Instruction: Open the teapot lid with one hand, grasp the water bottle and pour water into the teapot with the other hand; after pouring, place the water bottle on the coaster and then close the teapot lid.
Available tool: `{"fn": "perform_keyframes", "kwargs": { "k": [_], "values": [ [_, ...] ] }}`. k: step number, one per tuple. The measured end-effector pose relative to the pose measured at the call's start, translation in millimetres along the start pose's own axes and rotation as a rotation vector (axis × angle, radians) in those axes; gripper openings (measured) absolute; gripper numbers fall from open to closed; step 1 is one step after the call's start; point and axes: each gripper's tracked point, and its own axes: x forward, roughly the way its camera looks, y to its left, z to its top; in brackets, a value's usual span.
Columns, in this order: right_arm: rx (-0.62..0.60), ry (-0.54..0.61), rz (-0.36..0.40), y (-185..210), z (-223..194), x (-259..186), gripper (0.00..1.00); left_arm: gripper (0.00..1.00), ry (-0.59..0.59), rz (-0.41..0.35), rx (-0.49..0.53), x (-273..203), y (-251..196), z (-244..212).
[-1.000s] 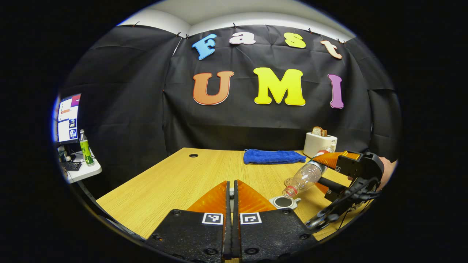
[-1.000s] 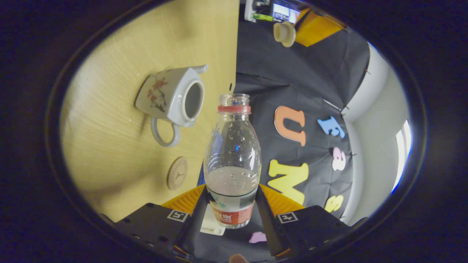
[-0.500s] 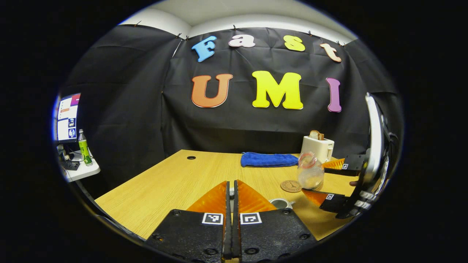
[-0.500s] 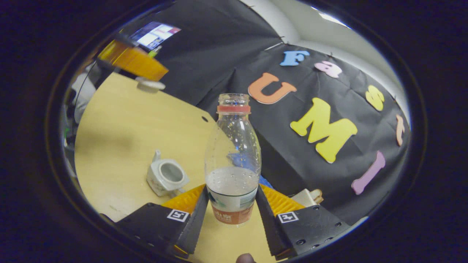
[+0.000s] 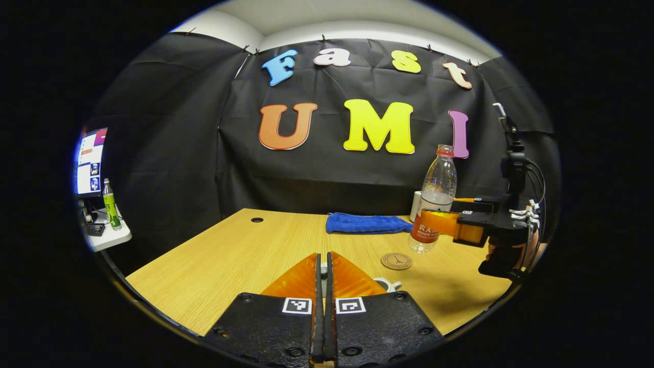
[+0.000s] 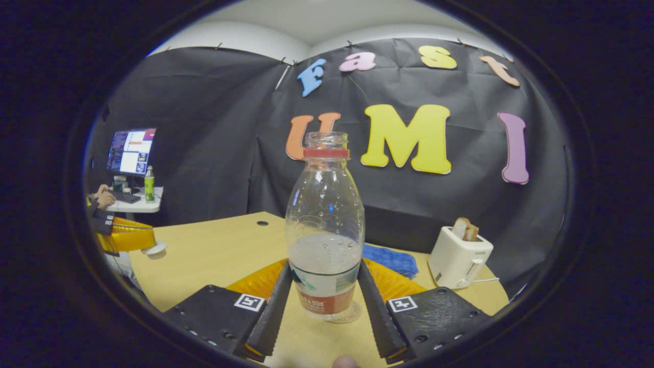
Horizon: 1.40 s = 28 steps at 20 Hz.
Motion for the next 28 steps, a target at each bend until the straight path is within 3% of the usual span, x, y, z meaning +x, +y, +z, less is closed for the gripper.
{"fn": "perform_keyframes", "kwargs": {
  "k": [12,24,28],
  "values": [
    [0.095,0.131,-0.053,-36.5,-78.4,80.0,0.72,0.03,0.04,0.042,0.017,8.1,16.2,-15.6],
    [0.087,0.157,-0.061,-34.5,-90.6,83.7,0.78,0.03,0.053,0.042,0.027,9.7,14.5,-19.0],
    [0.082,0.161,-0.05,-28.2,-89.6,80.2,0.94,0.03,0.047,0.034,0.026,7.5,11.8,-15.9]
  ]
}}
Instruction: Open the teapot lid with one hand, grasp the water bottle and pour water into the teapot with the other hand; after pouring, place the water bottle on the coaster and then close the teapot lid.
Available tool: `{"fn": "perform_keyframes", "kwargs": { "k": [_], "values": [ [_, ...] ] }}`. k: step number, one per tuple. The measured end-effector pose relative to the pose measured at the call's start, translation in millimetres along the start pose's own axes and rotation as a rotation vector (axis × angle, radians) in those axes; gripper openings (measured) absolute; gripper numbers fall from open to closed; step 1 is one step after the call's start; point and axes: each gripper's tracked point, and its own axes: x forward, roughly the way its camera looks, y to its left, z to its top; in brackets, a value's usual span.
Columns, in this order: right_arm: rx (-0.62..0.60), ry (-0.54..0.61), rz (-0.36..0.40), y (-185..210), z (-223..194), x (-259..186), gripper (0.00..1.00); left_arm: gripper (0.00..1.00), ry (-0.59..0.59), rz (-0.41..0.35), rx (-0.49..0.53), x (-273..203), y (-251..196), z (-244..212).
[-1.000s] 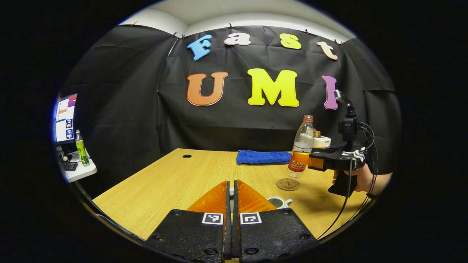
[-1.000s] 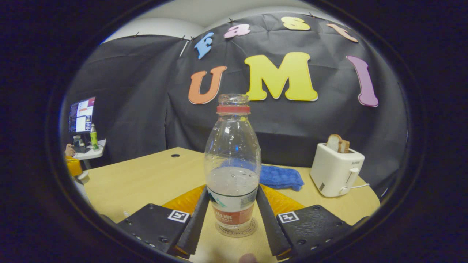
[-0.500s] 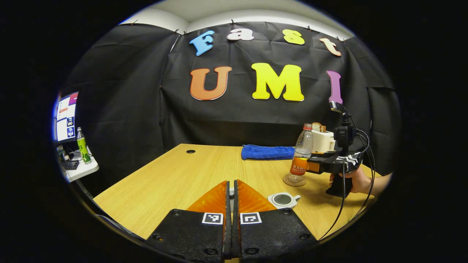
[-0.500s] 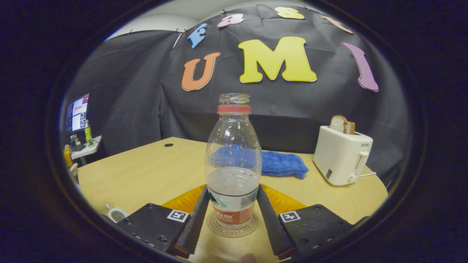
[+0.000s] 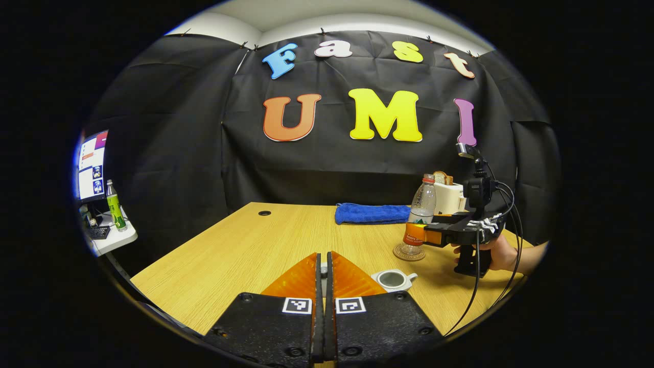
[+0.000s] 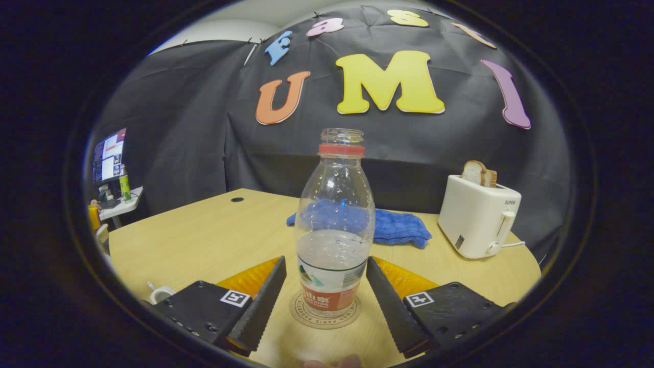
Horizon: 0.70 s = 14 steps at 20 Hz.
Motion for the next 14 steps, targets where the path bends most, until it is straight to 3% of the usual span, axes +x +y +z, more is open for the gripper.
{"fn": "perform_keyframes", "kwargs": {
  "k": [9,12,14],
  "values": [
    [0.102,0.021,0.013,-7.8,-14.7,-66.6,0.95,0.03,-0.04,-0.054,-0.024,2.7,-34.3,7.0],
    [0.12,-0.019,-0.055,-34.2,-14.0,-104.9,0.95,0.0,-0.054,-0.102,-0.035,12.8,-65.7,7.9],
    [0.107,-0.061,-0.121,-56.0,-10.3,-130.4,0.95,0.03,-0.048,-0.11,-0.022,26.5,-77.8,2.5]
  ]
}}
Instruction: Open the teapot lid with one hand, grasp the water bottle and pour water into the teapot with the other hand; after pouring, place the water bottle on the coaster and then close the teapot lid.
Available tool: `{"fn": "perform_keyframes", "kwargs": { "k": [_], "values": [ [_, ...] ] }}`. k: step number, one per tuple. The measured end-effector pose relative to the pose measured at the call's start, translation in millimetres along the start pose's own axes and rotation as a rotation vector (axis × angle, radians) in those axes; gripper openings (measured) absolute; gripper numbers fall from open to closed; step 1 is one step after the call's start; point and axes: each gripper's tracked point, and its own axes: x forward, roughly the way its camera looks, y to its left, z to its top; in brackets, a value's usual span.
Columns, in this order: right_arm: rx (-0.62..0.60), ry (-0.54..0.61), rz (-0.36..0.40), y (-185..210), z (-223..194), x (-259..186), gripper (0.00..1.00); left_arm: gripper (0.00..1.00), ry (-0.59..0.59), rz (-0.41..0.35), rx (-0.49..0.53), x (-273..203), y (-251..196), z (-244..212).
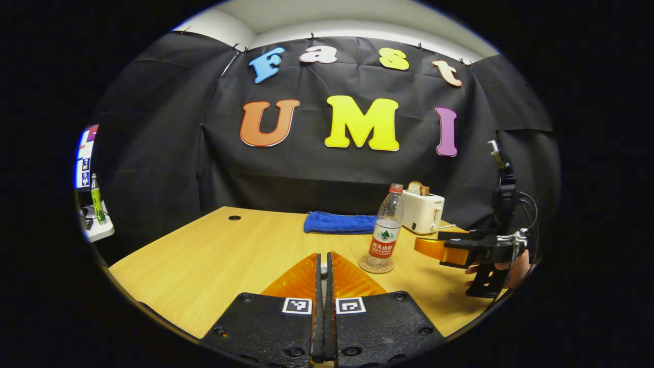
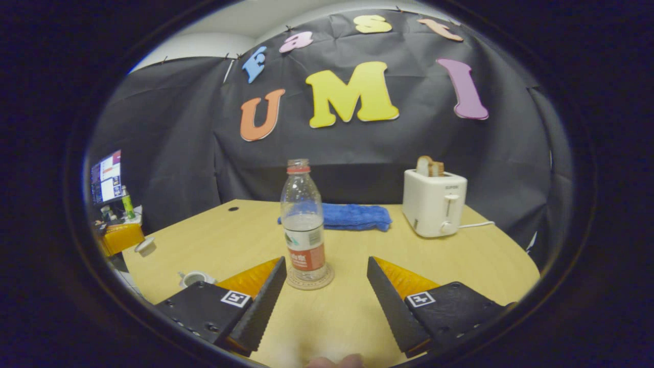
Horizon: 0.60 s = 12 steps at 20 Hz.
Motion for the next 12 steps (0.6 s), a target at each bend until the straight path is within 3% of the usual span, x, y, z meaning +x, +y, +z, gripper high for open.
{"fn": "perform_keyframes", "kwargs": {
  "k": [6,12],
  "values": [
    [-0.092,-0.128,-0.118,-47.2,20.8,-52.0,0.95,0.03,0.035,-0.01,-0.029,33.3,-19.4,-26.6],
    [-0.131,-0.154,-0.141,-54.6,19.8,-67.4,0.94,0.03,0.082,0.018,-0.02,44.0,-17.4,-51.7]
  ]
}}
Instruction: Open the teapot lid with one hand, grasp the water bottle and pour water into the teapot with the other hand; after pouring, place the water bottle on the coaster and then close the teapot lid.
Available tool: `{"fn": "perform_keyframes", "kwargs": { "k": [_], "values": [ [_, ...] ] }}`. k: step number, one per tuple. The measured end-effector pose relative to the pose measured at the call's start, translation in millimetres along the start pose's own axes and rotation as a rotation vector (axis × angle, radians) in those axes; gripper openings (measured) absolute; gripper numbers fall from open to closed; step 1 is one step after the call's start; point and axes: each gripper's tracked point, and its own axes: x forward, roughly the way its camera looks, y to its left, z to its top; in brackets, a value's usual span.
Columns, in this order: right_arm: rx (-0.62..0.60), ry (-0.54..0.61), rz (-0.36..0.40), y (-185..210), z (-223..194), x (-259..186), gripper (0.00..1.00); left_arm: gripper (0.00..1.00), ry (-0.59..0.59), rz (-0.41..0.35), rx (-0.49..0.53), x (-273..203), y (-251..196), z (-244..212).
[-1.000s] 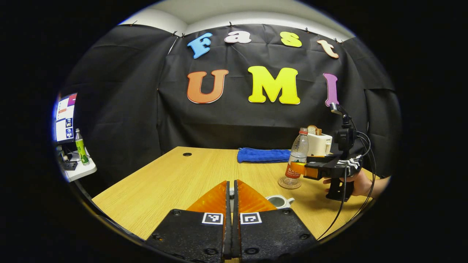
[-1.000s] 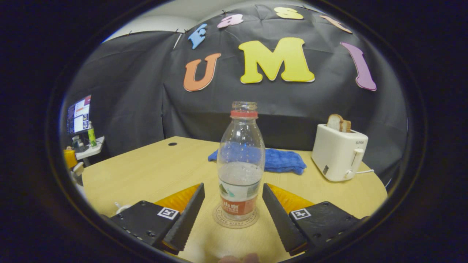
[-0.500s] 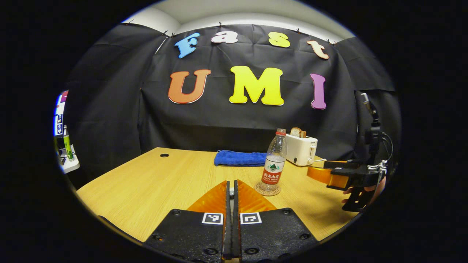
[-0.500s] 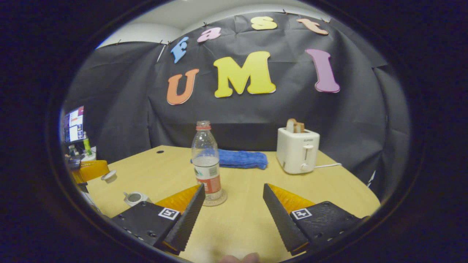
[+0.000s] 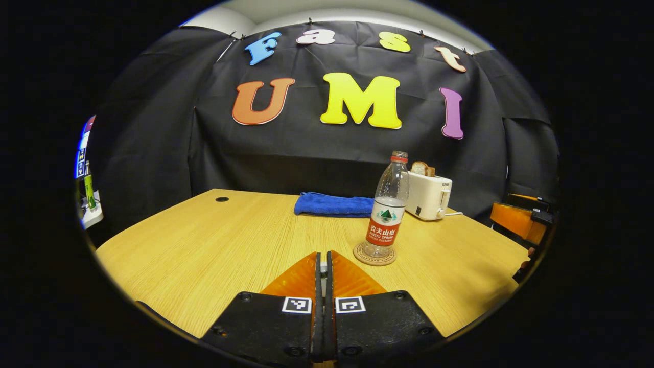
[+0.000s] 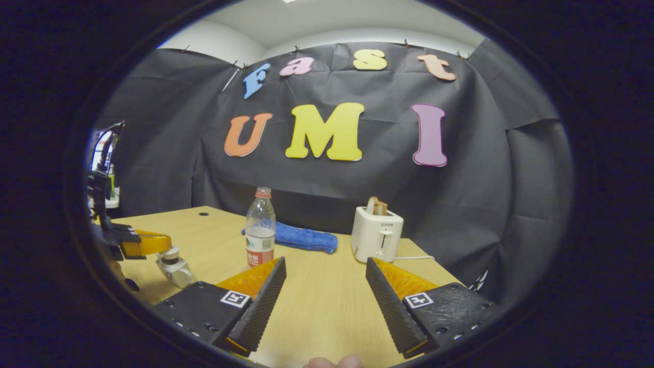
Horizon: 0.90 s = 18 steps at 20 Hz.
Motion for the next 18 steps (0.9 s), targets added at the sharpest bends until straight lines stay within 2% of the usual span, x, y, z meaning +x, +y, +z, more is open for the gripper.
{"fn": "perform_keyframes", "kwargs": {
  "k": [11,18],
  "values": [
    [0.0,0.017,-0.002,-2.4,-3.8,-0.3,0.94,0.03,0.0,0.012,0.012,-3.5,-1.8,-4.8],
    [0.002,0.012,-0.002,-4.7,-5.0,-9.0,0.94,0.04,0.026,0.05,0.011,-4.0,-0.6,-14.4]
  ]
}}
